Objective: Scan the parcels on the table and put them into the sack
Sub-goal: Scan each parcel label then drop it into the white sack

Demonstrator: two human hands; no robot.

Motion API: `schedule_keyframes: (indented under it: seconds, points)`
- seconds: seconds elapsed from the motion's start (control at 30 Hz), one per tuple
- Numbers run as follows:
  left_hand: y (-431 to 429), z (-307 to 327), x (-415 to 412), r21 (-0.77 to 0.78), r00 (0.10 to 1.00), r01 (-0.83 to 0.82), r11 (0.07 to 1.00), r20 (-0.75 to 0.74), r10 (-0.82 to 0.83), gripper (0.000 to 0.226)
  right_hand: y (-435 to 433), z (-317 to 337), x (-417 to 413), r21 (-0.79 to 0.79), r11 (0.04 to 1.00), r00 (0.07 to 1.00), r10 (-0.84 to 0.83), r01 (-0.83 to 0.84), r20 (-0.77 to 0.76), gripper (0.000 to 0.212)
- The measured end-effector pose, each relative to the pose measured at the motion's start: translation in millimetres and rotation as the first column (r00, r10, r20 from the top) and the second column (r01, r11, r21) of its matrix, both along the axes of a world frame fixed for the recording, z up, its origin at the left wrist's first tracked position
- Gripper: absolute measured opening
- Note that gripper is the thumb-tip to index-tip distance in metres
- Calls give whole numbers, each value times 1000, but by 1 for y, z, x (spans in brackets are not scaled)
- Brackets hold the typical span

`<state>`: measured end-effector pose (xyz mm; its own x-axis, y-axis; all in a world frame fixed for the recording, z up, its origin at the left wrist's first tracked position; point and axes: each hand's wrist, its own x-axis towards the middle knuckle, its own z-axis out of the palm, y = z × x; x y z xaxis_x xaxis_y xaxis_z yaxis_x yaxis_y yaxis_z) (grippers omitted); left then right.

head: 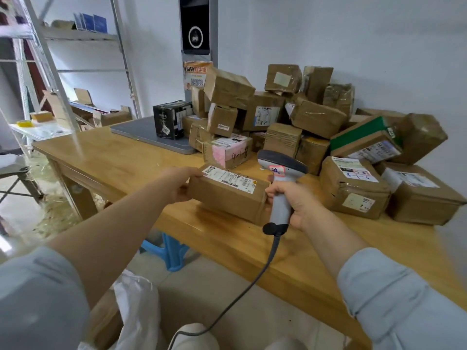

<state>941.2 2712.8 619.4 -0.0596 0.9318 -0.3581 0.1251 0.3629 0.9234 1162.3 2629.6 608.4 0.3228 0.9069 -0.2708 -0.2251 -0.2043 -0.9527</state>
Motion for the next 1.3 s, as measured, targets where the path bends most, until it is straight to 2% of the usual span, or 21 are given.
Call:
schedule_keyframes:
  seconds: [0.1,0.2,0.37,0.47,0.57,0.63,0.73,0.83,1.1,1.3]
  points:
    - [-8,12,-19,-67,996,74,995,45,-71,40,1,2,-9,22,1000,1000,9,-8,-26,35]
    - [-11,20,-38,-83,990,116,990,94,-108,42,2,4,-21,61,998,999,38,-36,-37,26]
    - [-11,29,-70,43,993,60,997,99,-64,27,2,6,-47,98,992,996,69,-75,63,28]
    - [-13,36,-91,109,994,9,994,107,-21,20,-3,12,-67,101,979,972,157,-177,176,26]
    - [-14,49,-119,154,996,-43,987,82,30,44,-13,23,-90,97,935,926,318,-342,202,13]
    - [-16,61,-136,174,997,-70,982,47,63,59,-17,29,-106,95,913,901,368,-397,228,10]
    - [-23,79,-157,223,992,-126,967,14,126,50,-20,34,-131,96,893,879,407,-440,249,11]
    - [-30,87,-180,240,982,-184,953,-5,190,64,-21,36,-151,85,871,856,451,-484,254,13]
    - [-49,90,-221,298,934,-336,893,-14,356,32,-26,30,-180,11,809,736,529,-588,422,14]
    - [-55,95,-233,341,901,-343,875,-142,409,30,-37,27,-196,8,760,677,574,-650,461,20]
